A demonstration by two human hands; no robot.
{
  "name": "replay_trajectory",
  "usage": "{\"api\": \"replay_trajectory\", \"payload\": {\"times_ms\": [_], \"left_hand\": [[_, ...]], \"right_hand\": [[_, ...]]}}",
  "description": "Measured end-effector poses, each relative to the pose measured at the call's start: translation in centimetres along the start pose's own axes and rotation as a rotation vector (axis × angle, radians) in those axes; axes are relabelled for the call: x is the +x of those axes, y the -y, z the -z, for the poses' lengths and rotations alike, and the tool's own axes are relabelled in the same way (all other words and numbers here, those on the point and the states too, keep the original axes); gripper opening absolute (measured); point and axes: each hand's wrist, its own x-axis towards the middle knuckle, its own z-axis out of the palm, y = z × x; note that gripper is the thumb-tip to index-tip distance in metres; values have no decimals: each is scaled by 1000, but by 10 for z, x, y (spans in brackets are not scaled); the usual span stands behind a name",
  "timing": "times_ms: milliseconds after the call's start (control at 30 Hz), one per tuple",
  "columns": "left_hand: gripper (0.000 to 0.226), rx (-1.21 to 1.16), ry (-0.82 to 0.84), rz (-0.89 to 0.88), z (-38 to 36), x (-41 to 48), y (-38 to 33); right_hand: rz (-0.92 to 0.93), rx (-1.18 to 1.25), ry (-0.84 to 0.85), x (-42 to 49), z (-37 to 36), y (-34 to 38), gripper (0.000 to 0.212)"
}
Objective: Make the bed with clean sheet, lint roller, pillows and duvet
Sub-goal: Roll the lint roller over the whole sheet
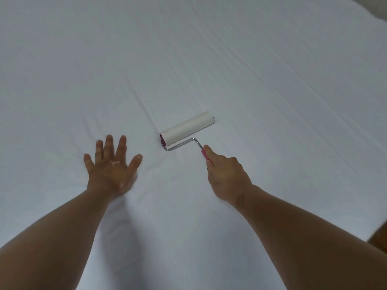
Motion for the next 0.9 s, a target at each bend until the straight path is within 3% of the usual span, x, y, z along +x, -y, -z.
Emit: {"api": "replay_trajectory", "payload": {"times_ms": [467,900], "left_hand": [[76,-3,-30,27,-35,-114,-54],[75,80,157,12,-44,-203,-80]], "right_hand": [[-98,14,82,-160,-13,-97,49],[-132,-46,120,-285,-26,-167,67]]}}
